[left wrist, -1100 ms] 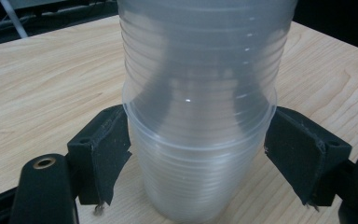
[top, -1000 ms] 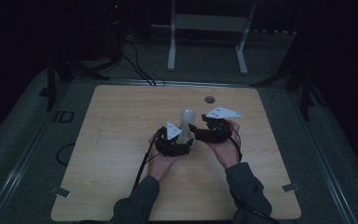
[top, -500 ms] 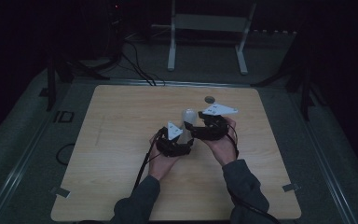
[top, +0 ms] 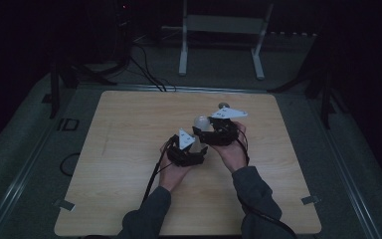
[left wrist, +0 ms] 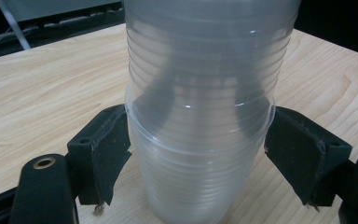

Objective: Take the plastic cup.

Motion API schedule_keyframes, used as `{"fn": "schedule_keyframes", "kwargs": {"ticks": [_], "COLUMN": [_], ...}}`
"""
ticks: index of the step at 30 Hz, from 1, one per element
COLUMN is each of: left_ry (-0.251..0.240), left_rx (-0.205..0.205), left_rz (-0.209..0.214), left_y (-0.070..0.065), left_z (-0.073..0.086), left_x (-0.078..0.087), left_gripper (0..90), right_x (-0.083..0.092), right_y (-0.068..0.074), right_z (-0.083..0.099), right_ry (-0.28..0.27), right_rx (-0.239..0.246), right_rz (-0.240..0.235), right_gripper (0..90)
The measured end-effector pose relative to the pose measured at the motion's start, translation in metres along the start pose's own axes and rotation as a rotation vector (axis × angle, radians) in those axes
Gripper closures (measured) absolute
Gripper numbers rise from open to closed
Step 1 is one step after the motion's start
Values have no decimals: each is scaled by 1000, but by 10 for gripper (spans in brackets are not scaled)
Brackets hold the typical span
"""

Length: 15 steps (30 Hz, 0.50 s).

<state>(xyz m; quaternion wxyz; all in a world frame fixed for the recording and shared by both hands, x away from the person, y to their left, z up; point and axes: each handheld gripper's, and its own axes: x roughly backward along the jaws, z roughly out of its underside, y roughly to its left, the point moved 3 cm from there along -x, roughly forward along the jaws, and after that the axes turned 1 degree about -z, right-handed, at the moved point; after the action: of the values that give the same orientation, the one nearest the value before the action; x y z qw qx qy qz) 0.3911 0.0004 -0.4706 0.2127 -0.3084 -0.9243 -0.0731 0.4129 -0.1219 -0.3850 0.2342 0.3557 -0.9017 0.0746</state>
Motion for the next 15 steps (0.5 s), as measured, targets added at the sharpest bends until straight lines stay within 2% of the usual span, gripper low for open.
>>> {"fn": "schedule_keyframes", "kwargs": {"ticks": [6,15], "left_ry": [-10,-9], "left_rx": [0,-3], "left_rz": [-10,-20], "left_y": [-1,-1], "left_z": [-1,-1], "left_x": [-4,-7], "left_gripper": [205,210], "right_x": [-2,0], "right_y": [1,1], "right_z": [-1,-2], "right_ry": [-3,-13], "right_rx": [0,-15], "right_rz": [-3,-10], "right_gripper": [374,385]}}
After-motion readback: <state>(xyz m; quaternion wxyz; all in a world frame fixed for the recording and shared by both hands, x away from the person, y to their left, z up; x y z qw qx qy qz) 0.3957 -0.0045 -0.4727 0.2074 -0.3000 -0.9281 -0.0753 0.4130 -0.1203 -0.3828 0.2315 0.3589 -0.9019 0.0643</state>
